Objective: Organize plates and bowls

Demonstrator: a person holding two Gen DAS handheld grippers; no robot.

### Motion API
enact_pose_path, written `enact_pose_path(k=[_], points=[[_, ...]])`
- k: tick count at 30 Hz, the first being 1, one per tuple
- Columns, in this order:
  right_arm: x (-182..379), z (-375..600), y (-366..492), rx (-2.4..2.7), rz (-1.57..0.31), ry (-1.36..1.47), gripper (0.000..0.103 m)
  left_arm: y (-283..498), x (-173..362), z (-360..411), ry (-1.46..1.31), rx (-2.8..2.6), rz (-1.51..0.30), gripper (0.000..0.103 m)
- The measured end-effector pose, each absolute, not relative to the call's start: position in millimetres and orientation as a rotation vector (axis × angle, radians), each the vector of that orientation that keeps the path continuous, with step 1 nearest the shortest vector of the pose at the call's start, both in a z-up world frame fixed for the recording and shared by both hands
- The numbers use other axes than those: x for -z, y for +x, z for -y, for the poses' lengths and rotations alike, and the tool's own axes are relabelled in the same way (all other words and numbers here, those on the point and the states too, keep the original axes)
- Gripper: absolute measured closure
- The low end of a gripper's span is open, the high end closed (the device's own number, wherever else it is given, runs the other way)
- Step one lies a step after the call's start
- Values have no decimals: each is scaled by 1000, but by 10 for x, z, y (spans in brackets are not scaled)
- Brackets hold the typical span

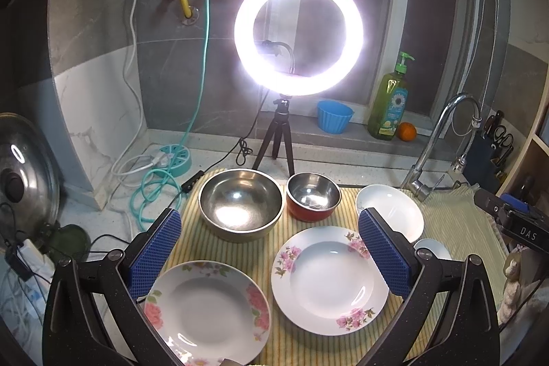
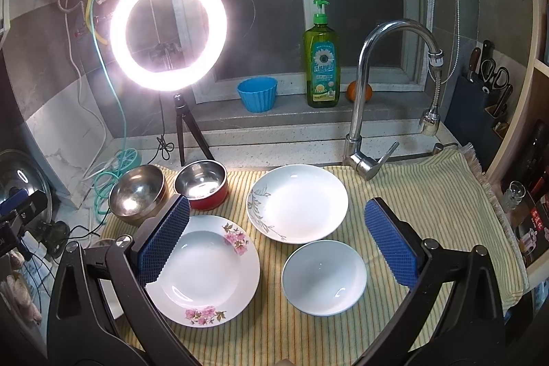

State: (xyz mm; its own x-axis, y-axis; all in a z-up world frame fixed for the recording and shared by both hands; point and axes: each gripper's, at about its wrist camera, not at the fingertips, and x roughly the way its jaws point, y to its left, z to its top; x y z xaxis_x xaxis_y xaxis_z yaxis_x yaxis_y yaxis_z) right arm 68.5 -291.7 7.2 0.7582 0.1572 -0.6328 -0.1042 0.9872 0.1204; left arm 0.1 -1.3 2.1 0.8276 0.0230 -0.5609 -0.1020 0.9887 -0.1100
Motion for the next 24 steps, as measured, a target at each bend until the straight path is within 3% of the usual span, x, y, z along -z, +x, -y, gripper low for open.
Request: enact_pose_path(k=[24], points=[[-97, 2901, 663, -149, -702, 79, 0, -1, -25, 36, -153, -60, -589, 1]])
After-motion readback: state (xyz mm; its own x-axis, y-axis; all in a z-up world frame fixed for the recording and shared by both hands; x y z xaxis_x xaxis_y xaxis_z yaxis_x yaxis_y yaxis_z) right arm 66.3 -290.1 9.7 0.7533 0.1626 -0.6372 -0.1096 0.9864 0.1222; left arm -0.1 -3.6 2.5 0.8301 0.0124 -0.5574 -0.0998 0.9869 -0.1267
